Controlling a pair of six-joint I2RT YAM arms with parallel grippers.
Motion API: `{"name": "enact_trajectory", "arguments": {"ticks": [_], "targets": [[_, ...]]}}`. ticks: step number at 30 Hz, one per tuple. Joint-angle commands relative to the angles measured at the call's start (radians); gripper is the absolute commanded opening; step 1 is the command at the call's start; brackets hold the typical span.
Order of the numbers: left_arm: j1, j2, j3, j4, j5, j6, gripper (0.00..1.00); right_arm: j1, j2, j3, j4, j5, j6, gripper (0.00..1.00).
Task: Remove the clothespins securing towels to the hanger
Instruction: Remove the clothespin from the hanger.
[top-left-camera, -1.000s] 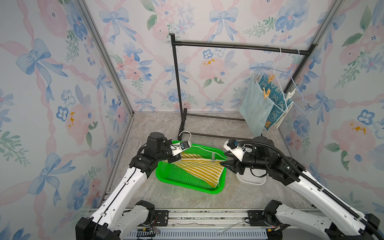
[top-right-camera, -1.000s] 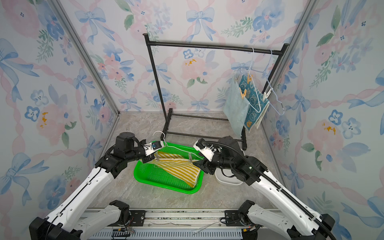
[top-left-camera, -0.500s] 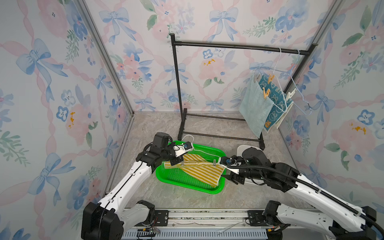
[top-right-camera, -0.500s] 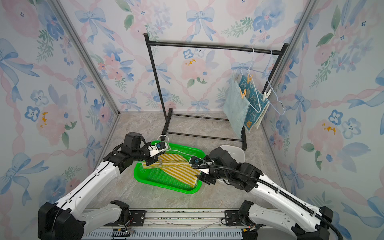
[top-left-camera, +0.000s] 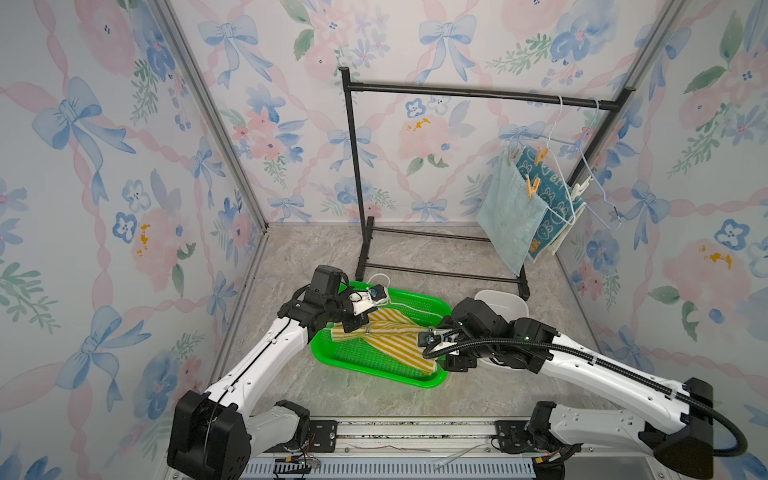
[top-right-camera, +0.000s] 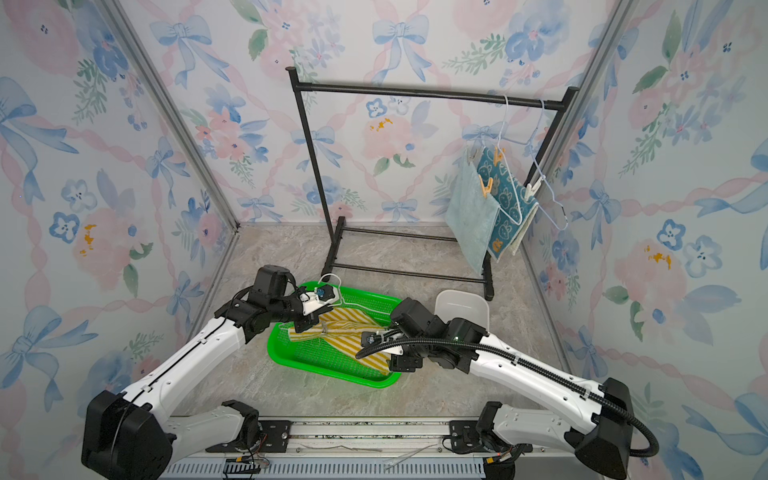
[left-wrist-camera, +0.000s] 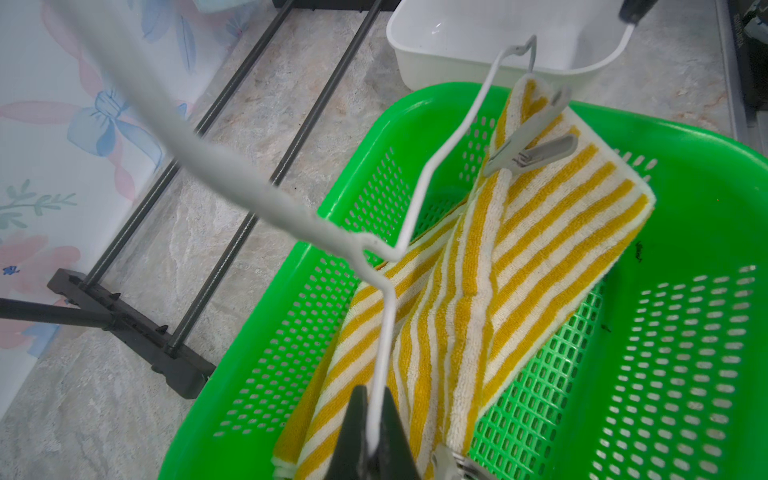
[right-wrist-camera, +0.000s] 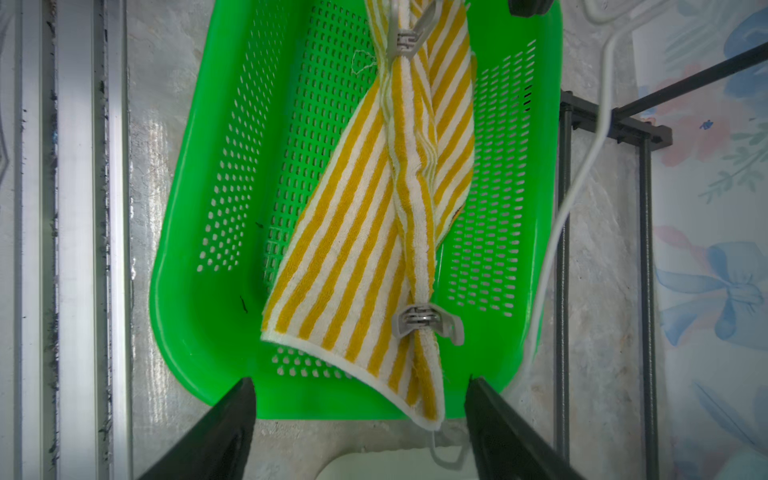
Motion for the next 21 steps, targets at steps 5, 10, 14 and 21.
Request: {"name": "enact_trajectory", "arguments": {"ticks": [5, 10, 14, 21], "targets": [[-0.005, -0.005, -0.014, -0.003, 0.031, 0.006, 0.00, 0.021, 0.076, 0.045, 0.018, 0.123, -0.073, 0.81], [-0.005, -0.010, -0.016, -0.004, 0.031, 0.014, 0.00, 0.020, 0.101, 0.031, 0.068, 0.158, -0.088, 0.81], [-0.004, -0.013, -0.018, -0.002, 0.030, 0.017, 0.00, 0.017, 0.126, 0.012, 0.119, 0.168, -0.101, 0.80], [-0.003, -0.020, -0.019, -0.004, 0.027, 0.022, 0.00, -0.006, 0.203, 0.021, 0.139, 0.155, -0.103, 0.73]]}}
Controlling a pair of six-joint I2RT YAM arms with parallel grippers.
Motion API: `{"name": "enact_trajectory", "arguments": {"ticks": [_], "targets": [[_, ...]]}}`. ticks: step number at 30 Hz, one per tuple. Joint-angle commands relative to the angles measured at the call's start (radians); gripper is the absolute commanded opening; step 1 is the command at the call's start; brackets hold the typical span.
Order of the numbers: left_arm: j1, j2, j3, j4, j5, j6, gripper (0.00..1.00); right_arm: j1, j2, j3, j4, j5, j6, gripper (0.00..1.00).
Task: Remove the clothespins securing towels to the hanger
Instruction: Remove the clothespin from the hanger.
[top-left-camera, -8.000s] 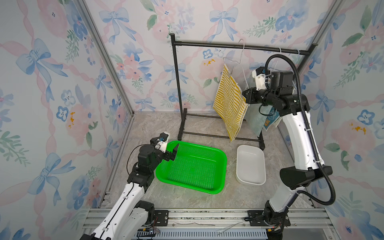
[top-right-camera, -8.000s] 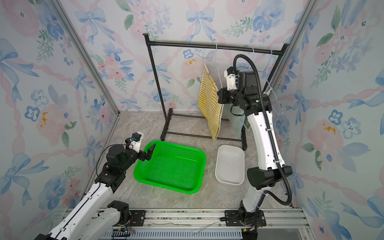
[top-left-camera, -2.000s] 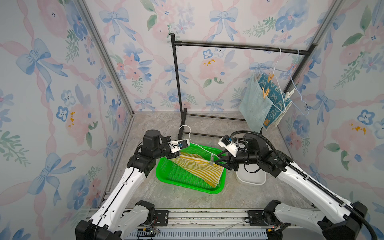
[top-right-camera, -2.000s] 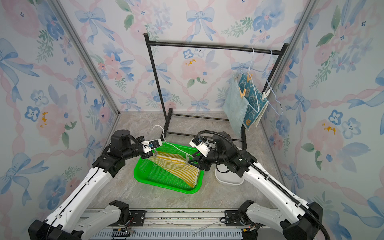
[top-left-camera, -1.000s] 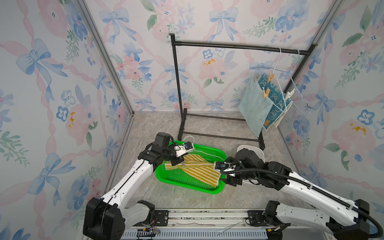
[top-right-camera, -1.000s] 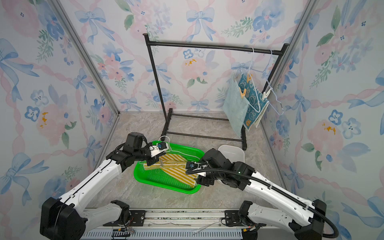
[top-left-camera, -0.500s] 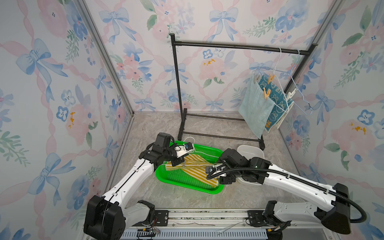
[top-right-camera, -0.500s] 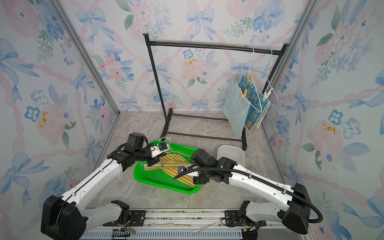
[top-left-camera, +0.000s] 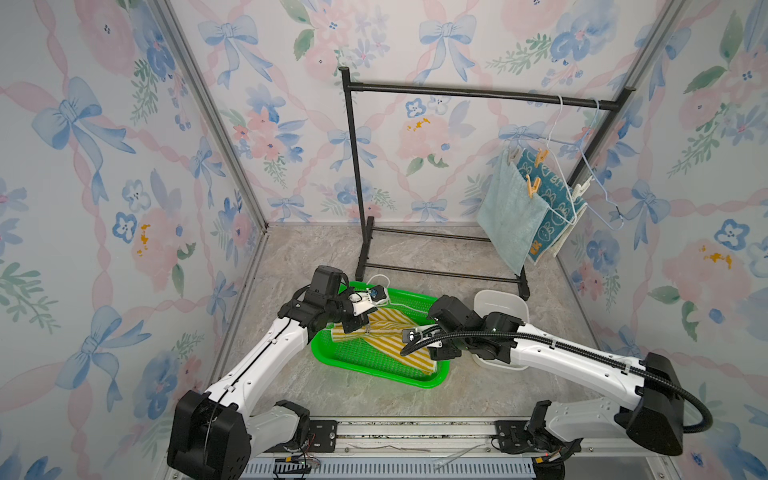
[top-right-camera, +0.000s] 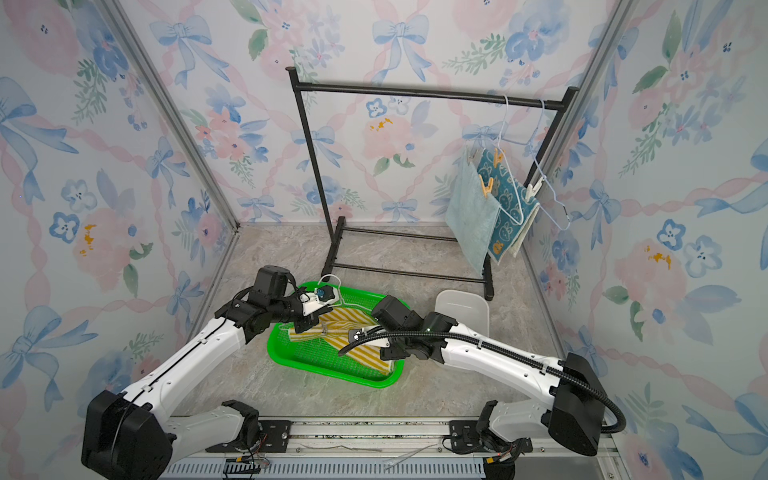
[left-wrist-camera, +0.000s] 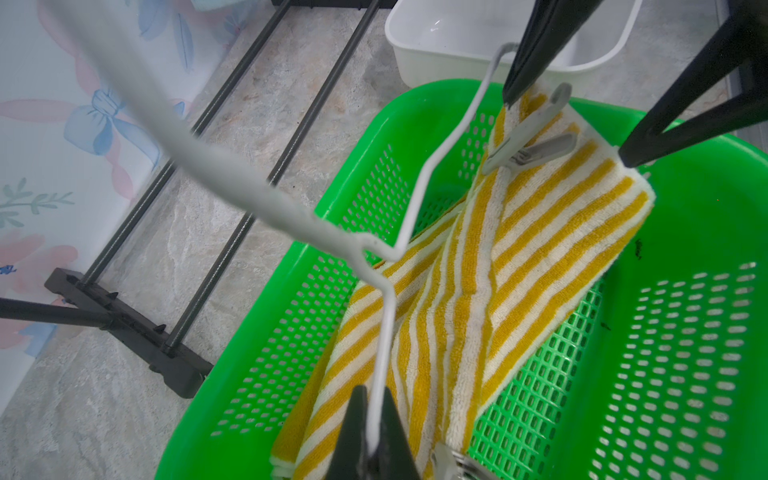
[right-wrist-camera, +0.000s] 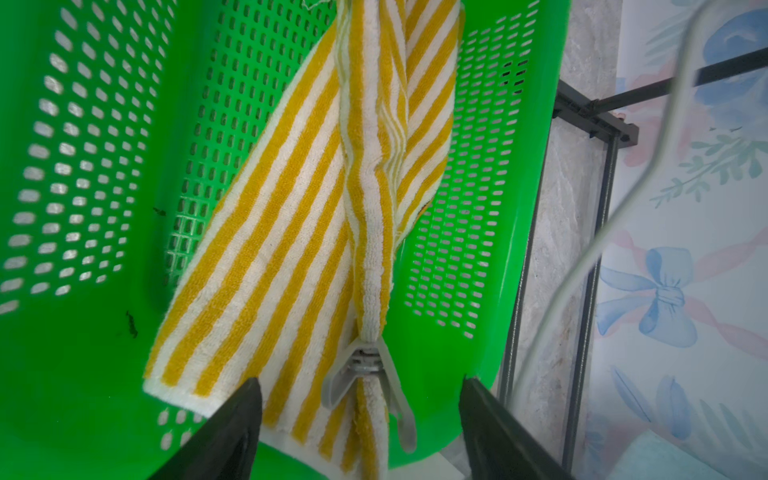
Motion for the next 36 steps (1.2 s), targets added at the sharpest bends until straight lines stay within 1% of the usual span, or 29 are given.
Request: {"name": "enact_trajectory", "arguments": {"ticks": [1, 6, 10, 15, 22, 26, 28, 32, 36], "targets": [[-0.004, -0.020, -0.014, -0.003, 0.027, 0.018, 0.00, -0.014, 0.030, 0.004, 0.013, 0.008, -0.004, 0.72], [-0.003, -0.022, -0.015, -0.004, 0.025, 0.018, 0.00, -0.030, 0.063, 0.013, -0.007, 0.007, -0.002, 0.64], [-0.003, -0.022, -0.016, -0.003, 0.021, 0.020, 0.00, -0.041, 0.062, 0.013, -0.018, 0.016, 0.004, 0.58], [-0.003, -0.026, -0.016, -0.002, 0.022, 0.020, 0.00, -0.047, 0.043, 0.009, -0.018, 0.021, 0.011, 0.46], [-0.003, -0.032, -0.018, -0.004, 0.018, 0.022, 0.00, -0.047, 0.043, 0.020, -0.033, 0.017, 0.020, 0.21], [-0.003, -0.034, -0.019, -0.004, 0.014, 0.024, 0.00, -0.048, 0.040, 0.031, -0.046, 0.010, 0.032, 0.10], [-0.004, -0.038, -0.019, -0.004, 0.013, 0.024, 0.00, -0.048, 0.034, 0.037, -0.052, 0.002, 0.043, 0.08], [-0.005, -0.045, -0.016, -0.004, 0.003, 0.032, 0.00, -0.046, 0.012, 0.051, -0.062, -0.015, 0.066, 0.07], [-0.011, -0.060, -0.014, -0.004, -0.040, 0.052, 0.00, -0.036, -0.024, 0.072, -0.061, -0.017, 0.105, 0.07]]}}
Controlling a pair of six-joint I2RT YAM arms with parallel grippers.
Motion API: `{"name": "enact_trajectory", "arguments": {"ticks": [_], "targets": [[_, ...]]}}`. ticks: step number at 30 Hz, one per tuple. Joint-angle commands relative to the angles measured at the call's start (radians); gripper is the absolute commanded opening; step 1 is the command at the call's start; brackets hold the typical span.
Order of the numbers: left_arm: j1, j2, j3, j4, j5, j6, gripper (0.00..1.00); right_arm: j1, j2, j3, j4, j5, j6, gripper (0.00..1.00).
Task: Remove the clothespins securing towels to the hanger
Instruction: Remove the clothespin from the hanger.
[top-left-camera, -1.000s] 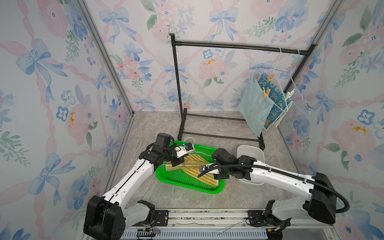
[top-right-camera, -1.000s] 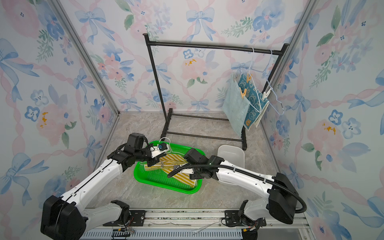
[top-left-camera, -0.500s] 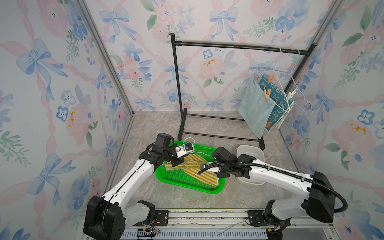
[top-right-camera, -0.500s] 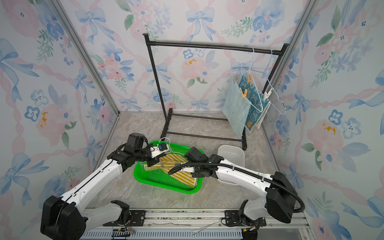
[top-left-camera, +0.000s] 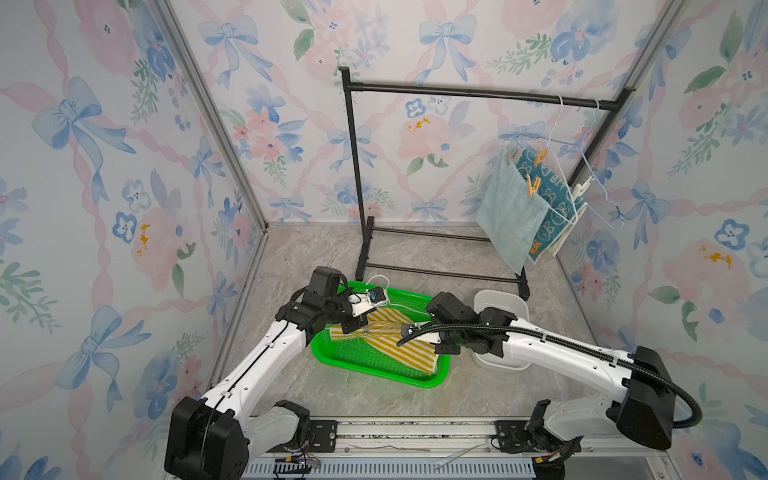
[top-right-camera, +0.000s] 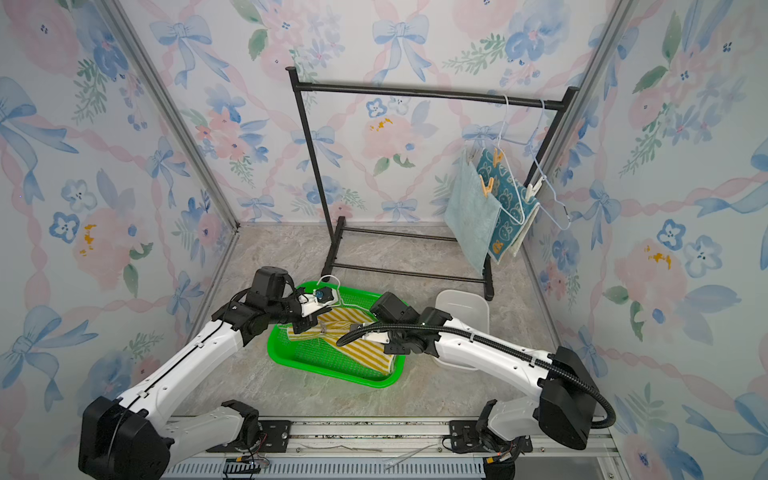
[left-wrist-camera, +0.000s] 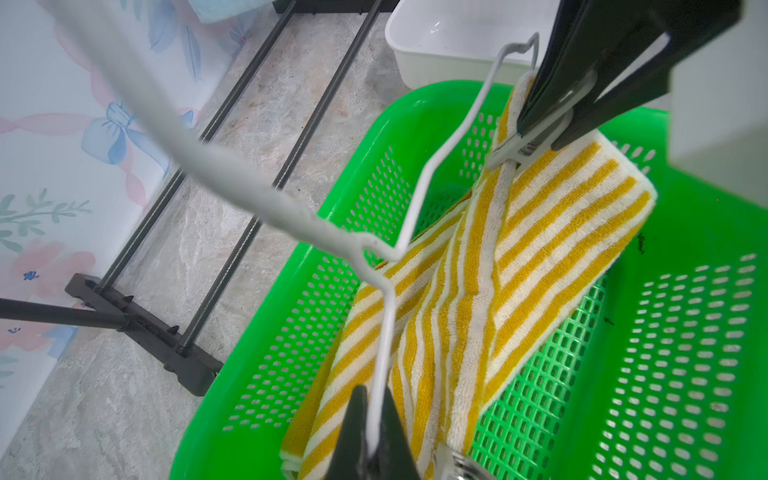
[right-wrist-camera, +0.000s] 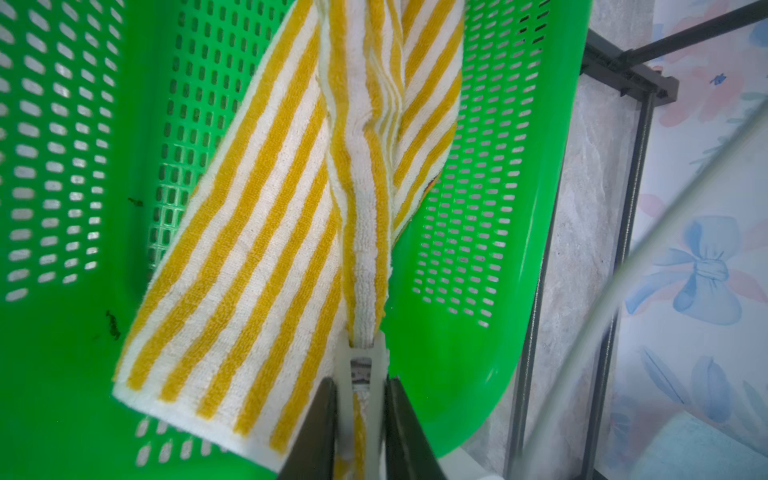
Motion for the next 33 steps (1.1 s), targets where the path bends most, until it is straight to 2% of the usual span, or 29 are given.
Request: {"name": "enact_trajectory", "arguments": {"ticks": [1, 7, 15, 17, 21, 24, 27, 33], "targets": [[-0.014, -0.032, -0.007, 0.001, -0.038, 0.035, 0.00, 0.007, -0.058, 0.049, -0.025, -0.020, 0.060, 0.07], [-0.034, -0.055, -0.002, 0.002, -0.089, 0.059, 0.00, 0.021, -0.141, 0.074, -0.021, -0.028, 0.144, 0.07], [-0.036, -0.080, 0.038, 0.005, -0.151, 0.076, 0.00, 0.010, -0.347, 0.045, 0.047, -0.032, 0.329, 0.10], [-0.038, -0.091, 0.047, 0.006, -0.155, 0.082, 0.00, -0.002, -0.399, 0.034, 0.049, -0.008, 0.379, 0.13], [-0.037, -0.126, 0.063, 0.006, -0.142, 0.106, 0.00, -0.043, -0.459, 0.060, -0.016, 0.063, 0.476, 0.13], [-0.038, -0.143, 0.083, 0.004, -0.123, 0.124, 0.00, -0.106, -0.498, 0.058, -0.047, 0.080, 0.554, 0.12], [-0.037, -0.157, 0.097, 0.004, -0.093, 0.162, 0.00, -0.218, -0.529, 0.021, -0.073, 0.068, 0.642, 0.12], [-0.039, -0.179, 0.118, 0.005, -0.050, 0.224, 0.00, -0.443, -0.573, -0.125, -0.037, -0.076, 0.754, 0.12]]}}
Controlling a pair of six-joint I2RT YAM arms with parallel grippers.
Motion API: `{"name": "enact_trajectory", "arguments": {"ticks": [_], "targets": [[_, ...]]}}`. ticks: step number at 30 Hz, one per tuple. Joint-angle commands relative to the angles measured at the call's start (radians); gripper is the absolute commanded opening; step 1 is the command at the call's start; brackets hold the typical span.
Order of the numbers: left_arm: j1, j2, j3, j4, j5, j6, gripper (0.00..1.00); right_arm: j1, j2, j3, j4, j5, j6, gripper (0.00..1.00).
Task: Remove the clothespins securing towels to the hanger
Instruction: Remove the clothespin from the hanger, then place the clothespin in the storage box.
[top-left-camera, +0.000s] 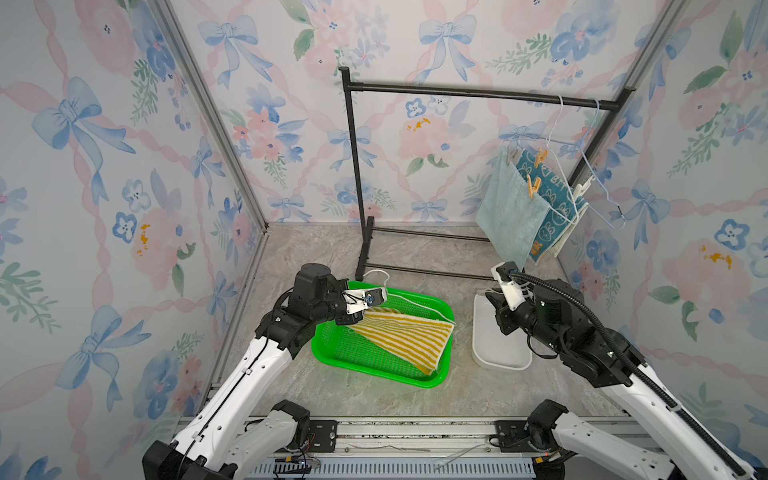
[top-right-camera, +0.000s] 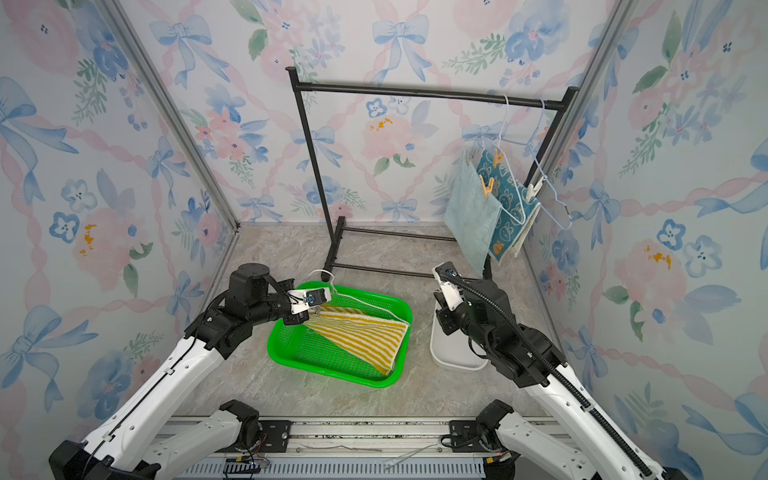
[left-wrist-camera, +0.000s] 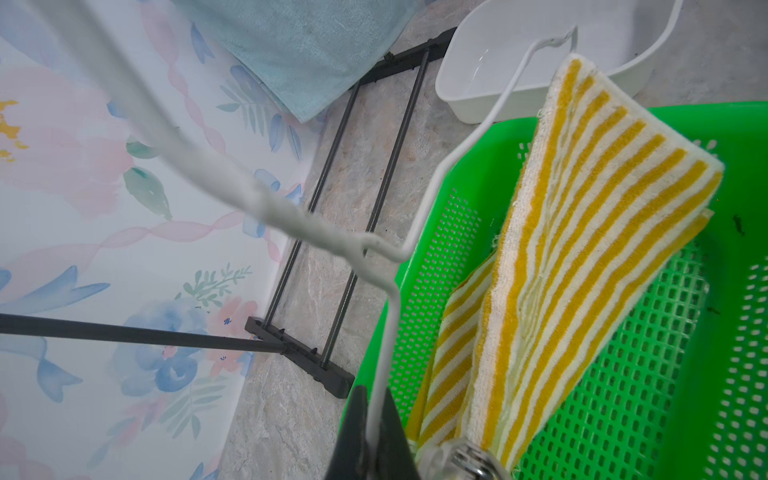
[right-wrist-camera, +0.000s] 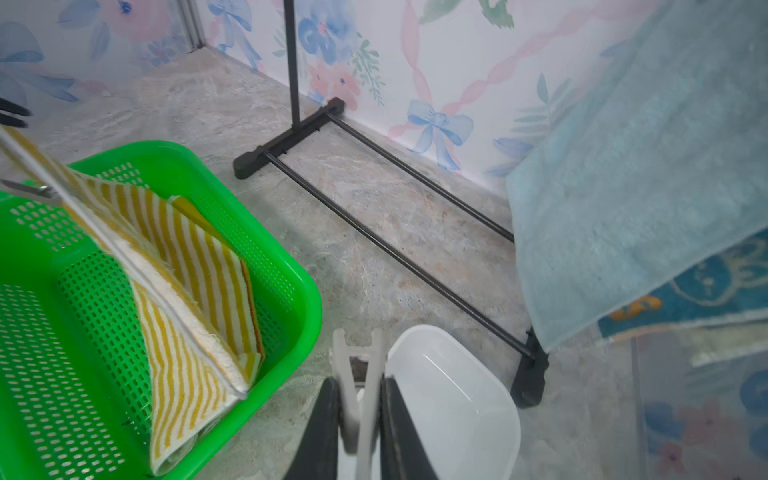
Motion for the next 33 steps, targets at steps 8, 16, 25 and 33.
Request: {"name": "enact_trajectory", "arguments": {"ticks": [8, 16, 25, 33], "targets": [[-0.007, -0.056, 0.027, 0.062, 0.086, 0.041, 0.00, -0.307, 0.029, -0.298, 0.192, -0.251, 0.273, 0.13], [-0.007, -0.065, 0.003, 0.086, 0.093, 0.032, 0.00, -0.423, 0.190, -0.409, 0.370, -0.357, 0.411, 0.12], [-0.007, -0.070, -0.007, 0.090, 0.089, 0.034, 0.00, -0.457, 0.348, -0.453, 0.504, -0.393, 0.470, 0.18], [-0.007, -0.069, -0.009, 0.090, 0.086, 0.035, 0.00, -0.473, 0.374, -0.460, 0.520, -0.405, 0.473, 0.36]]}}
